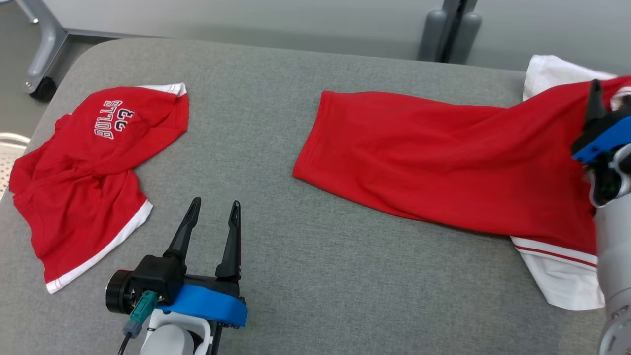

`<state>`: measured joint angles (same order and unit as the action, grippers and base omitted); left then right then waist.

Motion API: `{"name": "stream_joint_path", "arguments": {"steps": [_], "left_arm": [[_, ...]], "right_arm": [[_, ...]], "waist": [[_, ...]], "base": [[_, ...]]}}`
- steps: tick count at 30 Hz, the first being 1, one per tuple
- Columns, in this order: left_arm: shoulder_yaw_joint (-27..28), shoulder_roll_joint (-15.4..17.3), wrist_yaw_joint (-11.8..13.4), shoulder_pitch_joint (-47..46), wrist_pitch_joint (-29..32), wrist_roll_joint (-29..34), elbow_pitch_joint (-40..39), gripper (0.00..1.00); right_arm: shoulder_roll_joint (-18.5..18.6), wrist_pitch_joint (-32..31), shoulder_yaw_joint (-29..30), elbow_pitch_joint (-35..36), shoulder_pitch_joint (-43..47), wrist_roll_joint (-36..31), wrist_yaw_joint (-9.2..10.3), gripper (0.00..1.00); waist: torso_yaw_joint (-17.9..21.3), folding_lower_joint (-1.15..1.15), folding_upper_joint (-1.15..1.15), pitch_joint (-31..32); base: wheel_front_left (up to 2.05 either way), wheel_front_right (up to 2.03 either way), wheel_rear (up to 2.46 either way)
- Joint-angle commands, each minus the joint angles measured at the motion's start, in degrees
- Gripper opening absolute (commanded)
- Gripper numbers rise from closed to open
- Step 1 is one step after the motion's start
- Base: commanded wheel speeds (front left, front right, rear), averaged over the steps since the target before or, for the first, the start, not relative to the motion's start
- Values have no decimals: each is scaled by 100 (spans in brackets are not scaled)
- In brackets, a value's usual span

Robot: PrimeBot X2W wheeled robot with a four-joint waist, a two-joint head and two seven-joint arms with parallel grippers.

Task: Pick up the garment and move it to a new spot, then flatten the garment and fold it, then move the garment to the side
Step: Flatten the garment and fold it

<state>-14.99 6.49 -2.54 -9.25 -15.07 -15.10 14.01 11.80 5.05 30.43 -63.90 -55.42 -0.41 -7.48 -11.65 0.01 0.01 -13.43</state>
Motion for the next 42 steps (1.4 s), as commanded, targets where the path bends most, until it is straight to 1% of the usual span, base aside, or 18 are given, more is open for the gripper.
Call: {"name": "stream_joint_path", "arguments": {"steps": [1, 5, 9, 13, 16, 19, 23, 26, 29, 35, 42], "left_arm": [[44, 16, 4, 41, -14, 18, 0, 100], [50, 25, -18, 82, -15, 33, 22, 100], [98, 58, 7, 216, -14, 6, 70, 100], [176, 111, 45, 361, -15, -48, 122, 100], [228, 143, 65, 496, -15, -101, 148, 100], [269, 171, 89, 606, -15, -130, 150, 100], [317, 187, 111, 730, -15, -156, 130, 100], [347, 212, 130, 806, -15, -180, 121, 100], [351, 234, 137, 826, -15, -185, 114, 100], [397, 250, 175, 902, -15, -199, 143, 100], [398, 212, 207, 800, -14, -215, 233, 100]], "right_arm": [[-86, -15, -79, -42, -16, -14, -3, 100], [-350, -89, -560, -173, 226, 113, -3, 100], [-562, 118, -1262, 57, 622, 426, -3, 100], [-640, 520, -1999, 709, 1417, 790, -3, 100], [-499, 792, -2324, 1494, 2190, 947, -2, 100], [-493, 919, -2401, 2420, 3050, 1008, -3, 100], [-624, 946, -2306, 3646, 4107, 970, -3, 100], [-751, 807, -2308, 4415, 4732, 877, -3, 100], [-823, 592, -2275, 5019, 5191, 804, -3, 100], [-889, 173, -2174, 5745, 5730, 695, -3, 100], [-889, -47, -2401, 5966, 5853, 669, -3, 100]], "waist": [[95, -1, -1, 84], [287, -1, -1, 264], [500, -1, -1, 493], [683, -1, -1, 743], [779, -1, -1, 897], [852, -1, -1, 1011], [913, -1, -1, 1104], [954, -1, -1, 1166], [971, -1, -1, 1208], [1020, -1, -1, 1248], [1038, -1, -1, 1139]], "base": [[0, 0, 0], [0, 0, 0], [0, 0, 0], [0, 0, 0], [0, 0, 0], [0, 0, 0], [0, 0, 0], [0, 0, 0], [0, 0, 0], [0, 0, 0], [0, 0, 0]]}}
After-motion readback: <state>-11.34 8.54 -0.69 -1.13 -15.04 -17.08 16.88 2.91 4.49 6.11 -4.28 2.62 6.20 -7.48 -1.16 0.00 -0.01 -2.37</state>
